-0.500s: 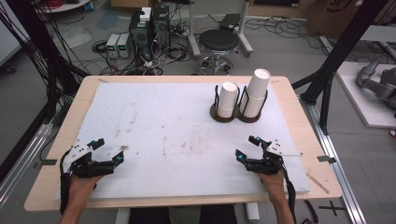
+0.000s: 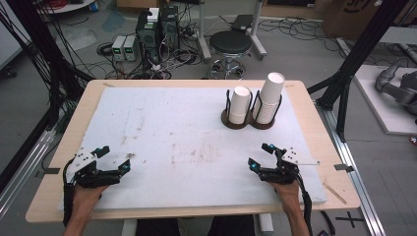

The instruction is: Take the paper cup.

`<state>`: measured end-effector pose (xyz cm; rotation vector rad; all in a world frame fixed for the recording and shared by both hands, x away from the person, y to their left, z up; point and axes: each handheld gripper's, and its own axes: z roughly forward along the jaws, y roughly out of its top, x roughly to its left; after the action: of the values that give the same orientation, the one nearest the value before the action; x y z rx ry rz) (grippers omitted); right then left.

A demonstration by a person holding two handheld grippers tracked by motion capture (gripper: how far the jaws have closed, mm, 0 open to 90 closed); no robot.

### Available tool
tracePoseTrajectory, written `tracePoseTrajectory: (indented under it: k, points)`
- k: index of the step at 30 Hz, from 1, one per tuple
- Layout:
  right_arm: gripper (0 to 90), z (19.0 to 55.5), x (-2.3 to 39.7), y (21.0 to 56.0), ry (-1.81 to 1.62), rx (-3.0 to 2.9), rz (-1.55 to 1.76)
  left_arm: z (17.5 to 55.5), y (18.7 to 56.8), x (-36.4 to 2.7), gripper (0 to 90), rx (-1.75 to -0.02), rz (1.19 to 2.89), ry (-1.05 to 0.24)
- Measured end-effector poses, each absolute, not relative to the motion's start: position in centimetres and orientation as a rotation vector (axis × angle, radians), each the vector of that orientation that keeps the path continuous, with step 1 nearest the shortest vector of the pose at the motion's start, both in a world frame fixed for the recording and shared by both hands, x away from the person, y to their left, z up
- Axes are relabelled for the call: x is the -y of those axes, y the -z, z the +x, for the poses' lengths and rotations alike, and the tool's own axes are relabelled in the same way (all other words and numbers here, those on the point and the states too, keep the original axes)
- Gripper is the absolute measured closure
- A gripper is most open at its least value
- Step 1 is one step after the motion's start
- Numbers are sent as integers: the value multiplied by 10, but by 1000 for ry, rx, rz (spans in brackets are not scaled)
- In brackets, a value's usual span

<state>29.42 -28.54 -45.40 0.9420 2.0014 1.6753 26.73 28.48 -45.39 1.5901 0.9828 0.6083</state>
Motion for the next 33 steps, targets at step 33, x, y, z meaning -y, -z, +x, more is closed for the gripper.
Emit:
tracePoseTrajectory:
  k: [33]
  points:
    - [161, 324, 304, 344, -1588, -2039, 878, 269, 454, -284, 18, -985, 1605, -602]
